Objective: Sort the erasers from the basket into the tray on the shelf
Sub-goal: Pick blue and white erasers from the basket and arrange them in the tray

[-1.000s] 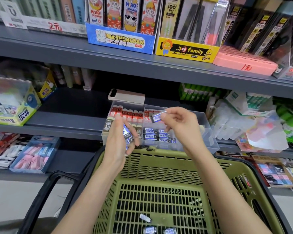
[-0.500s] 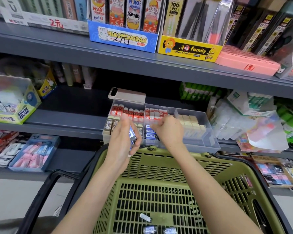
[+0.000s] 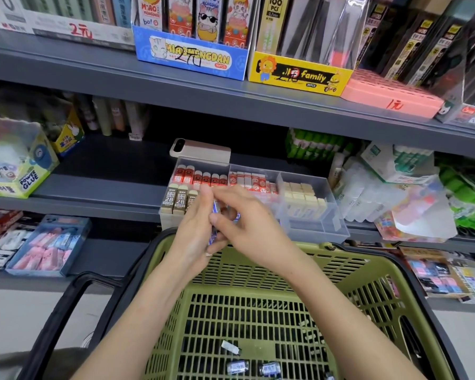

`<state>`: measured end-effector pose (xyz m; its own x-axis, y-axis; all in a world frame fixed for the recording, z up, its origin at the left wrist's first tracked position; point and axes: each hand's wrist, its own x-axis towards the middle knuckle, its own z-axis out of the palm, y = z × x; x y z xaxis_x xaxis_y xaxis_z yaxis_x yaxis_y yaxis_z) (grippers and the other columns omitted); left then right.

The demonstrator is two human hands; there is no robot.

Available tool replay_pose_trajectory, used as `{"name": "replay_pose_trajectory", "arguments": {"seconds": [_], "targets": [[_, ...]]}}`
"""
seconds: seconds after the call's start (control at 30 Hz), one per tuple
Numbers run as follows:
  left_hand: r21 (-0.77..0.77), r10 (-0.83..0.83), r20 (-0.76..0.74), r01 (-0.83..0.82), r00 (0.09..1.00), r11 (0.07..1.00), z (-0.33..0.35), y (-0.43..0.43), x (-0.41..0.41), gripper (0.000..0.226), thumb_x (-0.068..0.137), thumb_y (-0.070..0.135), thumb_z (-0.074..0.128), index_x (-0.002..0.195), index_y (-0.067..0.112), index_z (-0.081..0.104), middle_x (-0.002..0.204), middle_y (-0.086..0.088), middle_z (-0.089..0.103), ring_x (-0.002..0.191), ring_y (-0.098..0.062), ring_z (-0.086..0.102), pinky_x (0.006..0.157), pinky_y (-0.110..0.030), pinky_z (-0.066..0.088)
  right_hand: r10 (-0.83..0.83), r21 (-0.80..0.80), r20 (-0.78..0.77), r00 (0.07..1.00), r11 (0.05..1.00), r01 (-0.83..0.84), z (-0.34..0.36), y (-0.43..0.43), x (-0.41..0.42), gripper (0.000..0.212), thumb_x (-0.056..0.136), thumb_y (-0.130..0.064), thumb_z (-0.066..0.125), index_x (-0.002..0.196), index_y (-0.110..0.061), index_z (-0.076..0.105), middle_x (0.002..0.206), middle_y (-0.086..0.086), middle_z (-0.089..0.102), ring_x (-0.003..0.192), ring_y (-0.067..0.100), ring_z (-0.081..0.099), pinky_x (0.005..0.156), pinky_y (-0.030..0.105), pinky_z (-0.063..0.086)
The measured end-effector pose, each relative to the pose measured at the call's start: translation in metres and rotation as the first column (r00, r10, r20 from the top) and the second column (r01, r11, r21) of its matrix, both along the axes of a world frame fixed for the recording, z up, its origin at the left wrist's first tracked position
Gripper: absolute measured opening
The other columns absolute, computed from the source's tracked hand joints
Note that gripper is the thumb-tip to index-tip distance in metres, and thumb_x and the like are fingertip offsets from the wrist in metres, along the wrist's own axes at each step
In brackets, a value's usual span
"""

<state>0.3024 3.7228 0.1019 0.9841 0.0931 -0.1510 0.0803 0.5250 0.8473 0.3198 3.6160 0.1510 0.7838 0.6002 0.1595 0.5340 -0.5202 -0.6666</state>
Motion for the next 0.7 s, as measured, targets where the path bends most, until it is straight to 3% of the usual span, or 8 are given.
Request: {"name": "replay_pose_trajectory", "arguments": {"seconds": [0.13, 0.27, 0.37, 0.43, 0.53, 0.7], "targets": [[0.000, -0.081, -0.019, 0.081, 0.997, 0.997, 0.001, -0.001, -0.001, 0.083, 0.063, 0.077, 0.044, 0.108, 0.009, 0.060, 0.062, -0.002, 0.053, 0.040, -0.007, 0.038, 0.027, -0.016, 0.025, 0.007, 0.063, -0.100, 0.995, 0.998, -0.001, 0.005, -0.009, 0.000, 0.032, 0.083, -0.005, 0.062, 0.110, -0.022, 0.062, 0.083, -0.009, 0.054, 0.066, -0.002, 0.049, 0.065, 0.010, 0.041], [-0.074, -0.097, 0.014, 0.098, 0.995, 0.992, 0.001, 0.003, -0.002, 0.062, 0.083, 0.060, 0.043, 0.114, 0.009, 0.057, 0.059, -0.002, 0.045, 0.042, -0.009, 0.035, 0.029, -0.016, 0.022, -0.203, 0.348, -0.239, 0.949, 0.895, 0.279, 0.013, -0.042, 0.024, 0.030, 0.075, 0.006, 0.068, 0.082, -0.021, 0.057, 0.071, -0.003, 0.058, 0.052, -0.003, 0.047, 0.051, 0.010, 0.039], [-0.165, -0.085, 0.048, 0.092, 0.995, 0.982, 0.002, 0.008, -0.001, 0.029, 0.086, 0.026, 0.053, 0.108, 0.006, 0.056, 0.061, -0.002, 0.045, 0.046, -0.011, 0.040, 0.029, -0.015, 0.023, -0.357, 0.196, -0.206, 0.911, 0.897, 0.396, 0.008, -0.066, 0.041, 0.028, 0.074, -0.002, 0.071, 0.086, -0.025, 0.060, 0.071, 0.001, 0.061, 0.050, -0.001, 0.043, 0.052, 0.012, 0.035], [-0.205, -0.076, 0.062, 0.088, 0.995, 0.975, 0.003, 0.008, -0.001, 0.029, 0.080, 0.011, 0.052, 0.108, 0.005, 0.055, 0.062, -0.003, 0.046, 0.047, -0.012, 0.042, 0.029, -0.016, 0.026, -0.392, 0.062, -0.142, 0.909, 0.913, 0.404, -0.002, -0.070, 0.047, 0.023, 0.073, -0.008, 0.072, 0.081, -0.028, 0.064, 0.070, -0.008, 0.062, 0.053, -0.004, 0.046, 0.058, 0.017, 0.037], [-0.249, -0.045, 0.067, 0.060, 0.997, 0.967, 0.004, 0.008, 0.000, 0.036, 0.074, 0.003, 0.046, 0.109, 0.003, 0.055, 0.062, -0.005, 0.048, 0.051, -0.015, 0.045, 0.031, -0.017, 0.029, -0.470, -0.022, -0.090, 0.878, 0.882, 0.470, -0.011, -0.068, 0.053, 0.019, 0.073, -0.016, 0.073, 0.068, -0.030, 0.061, 0.067, -0.012, 0.063, 0.064, 0.002, 0.055, 0.066, 0.027, 0.046], [-0.279, 0.007, 0.040, 0.005, 0.999, 0.960, 0.002, 0.006, 0.001, 0.032, 0.082, -0.003, 0.037, 0.108, 0.001, 0.056, 0.067, -0.009, 0.055, 0.057, -0.019, 0.051, 0.036, -0.020, 0.031, -0.504, -0.131, -0.055, 0.862, 0.859, 0.494, -0.015, -0.063, 0.058, 0.020, 0.069, -0.022, 0.077, 0.062, -0.026, 0.059, 0.064, -0.011, 0.063, 0.074, 0.012, 0.061, 0.072, 0.030, 0.048]]}}
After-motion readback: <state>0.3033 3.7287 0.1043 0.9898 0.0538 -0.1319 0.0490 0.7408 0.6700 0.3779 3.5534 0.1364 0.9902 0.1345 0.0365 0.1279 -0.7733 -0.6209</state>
